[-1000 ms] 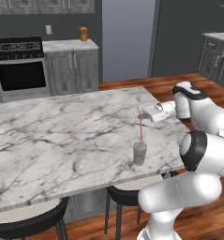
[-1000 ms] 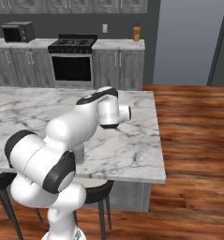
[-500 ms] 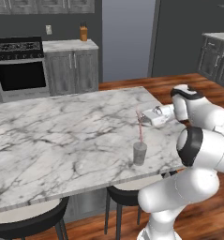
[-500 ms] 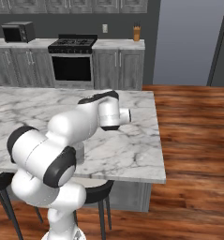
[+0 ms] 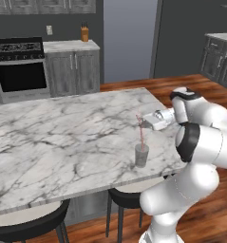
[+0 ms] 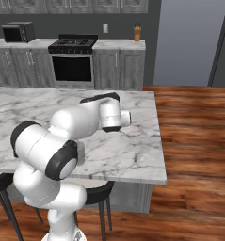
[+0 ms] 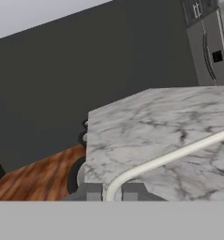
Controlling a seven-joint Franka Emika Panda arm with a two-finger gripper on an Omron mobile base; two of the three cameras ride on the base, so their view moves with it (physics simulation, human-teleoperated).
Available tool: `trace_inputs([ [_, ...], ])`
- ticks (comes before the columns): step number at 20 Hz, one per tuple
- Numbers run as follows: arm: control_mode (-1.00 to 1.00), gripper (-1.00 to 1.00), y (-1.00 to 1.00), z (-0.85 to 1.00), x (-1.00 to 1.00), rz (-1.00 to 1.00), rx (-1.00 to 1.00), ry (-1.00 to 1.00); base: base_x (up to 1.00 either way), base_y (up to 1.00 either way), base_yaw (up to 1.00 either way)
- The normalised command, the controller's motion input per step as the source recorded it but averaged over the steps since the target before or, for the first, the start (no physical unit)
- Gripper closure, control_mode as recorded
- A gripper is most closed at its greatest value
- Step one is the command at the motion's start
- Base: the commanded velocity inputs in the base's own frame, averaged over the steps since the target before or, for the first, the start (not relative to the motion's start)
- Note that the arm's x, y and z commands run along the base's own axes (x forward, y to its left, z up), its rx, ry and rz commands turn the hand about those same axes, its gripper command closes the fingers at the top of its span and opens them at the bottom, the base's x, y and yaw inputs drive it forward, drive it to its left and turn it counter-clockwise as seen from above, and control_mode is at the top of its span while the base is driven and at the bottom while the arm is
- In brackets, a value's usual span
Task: Take a straw from the drawer in front and place it inside the glass cup on the dining counter.
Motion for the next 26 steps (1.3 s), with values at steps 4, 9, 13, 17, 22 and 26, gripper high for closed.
trace_inputs([
  [4,-1.00,1.00,0.00,-0.10,0.14,0.07,0.01,0.00,0.00,0.00,0.00],
  [9,-1.00,1.00,0.00,-0.06,0.18,0.08,0.01,0.00,0.00,0.00,0.00],
  [13,-1.00,1.00,0.00,-0.09,0.03,0.08,0.00,0.00,0.00,0.00,0.00],
  [17,-1.00,1.00,0.00,-0.08,0.00,0.09,0.00,-0.03,0.00,0.00,0.00],
  [22,-1.00,1.00,0.00,-0.06,0.08,0.09,0.04,-0.04,0.00,0.00,0.00],
  [26,-1.00,1.00,0.00,-0.03,0.13,0.08,0.06,-0.04,0.00,0.00,0.00],
])
